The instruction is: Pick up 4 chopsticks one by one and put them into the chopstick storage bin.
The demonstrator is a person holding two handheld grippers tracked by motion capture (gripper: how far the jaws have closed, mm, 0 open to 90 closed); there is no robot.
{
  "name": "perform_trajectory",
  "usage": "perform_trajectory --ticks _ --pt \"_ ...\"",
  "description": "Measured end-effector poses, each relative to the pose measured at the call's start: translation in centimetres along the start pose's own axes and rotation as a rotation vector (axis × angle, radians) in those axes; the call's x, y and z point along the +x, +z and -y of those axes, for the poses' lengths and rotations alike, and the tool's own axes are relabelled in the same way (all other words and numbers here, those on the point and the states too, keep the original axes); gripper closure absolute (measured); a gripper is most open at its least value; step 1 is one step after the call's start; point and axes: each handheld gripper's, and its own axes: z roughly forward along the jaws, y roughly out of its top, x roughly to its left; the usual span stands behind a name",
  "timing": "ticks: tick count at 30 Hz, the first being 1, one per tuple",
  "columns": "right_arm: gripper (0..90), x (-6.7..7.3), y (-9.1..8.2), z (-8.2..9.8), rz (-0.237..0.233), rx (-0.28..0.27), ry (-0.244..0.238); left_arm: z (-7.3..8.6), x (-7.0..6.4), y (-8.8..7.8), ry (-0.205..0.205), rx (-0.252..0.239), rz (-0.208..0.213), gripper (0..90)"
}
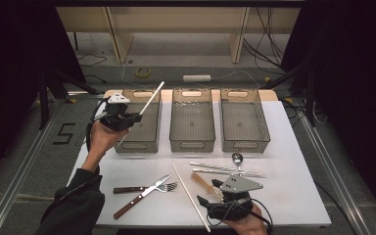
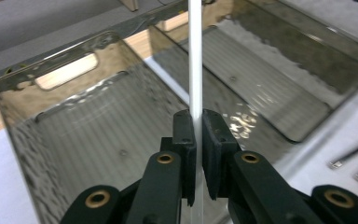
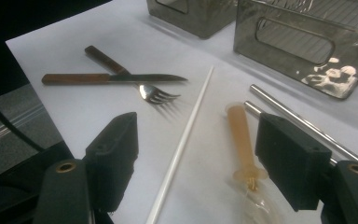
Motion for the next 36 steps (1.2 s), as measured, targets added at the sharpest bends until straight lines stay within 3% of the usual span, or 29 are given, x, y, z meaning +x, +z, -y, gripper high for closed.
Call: perform_trajectory --ticks 9,14,30,36 --pt "30.0 0.5 0.4 0.3 -0.016 0.010 -0.001 0.3 3.1 1.7 -0.068 -0.018 -0.060 84.0" --pt "30.1 0.3 0.3 0.2 -0.015 0.003 0.003 0.6 4.0 2.4 -0.086 -0.020 -0.085 83.9" --pt "30.2 0.3 0.2 0.2 -0.018 0.000 0.004 2.2 4.5 4.8 -0.112 0.060 -0.111 83.0" --pt "30.2 0.3 0.3 0.3 -0.021 0.012 0.022 2.3 4.3 4.5 -0.163 0.036 -0.097 67.9"
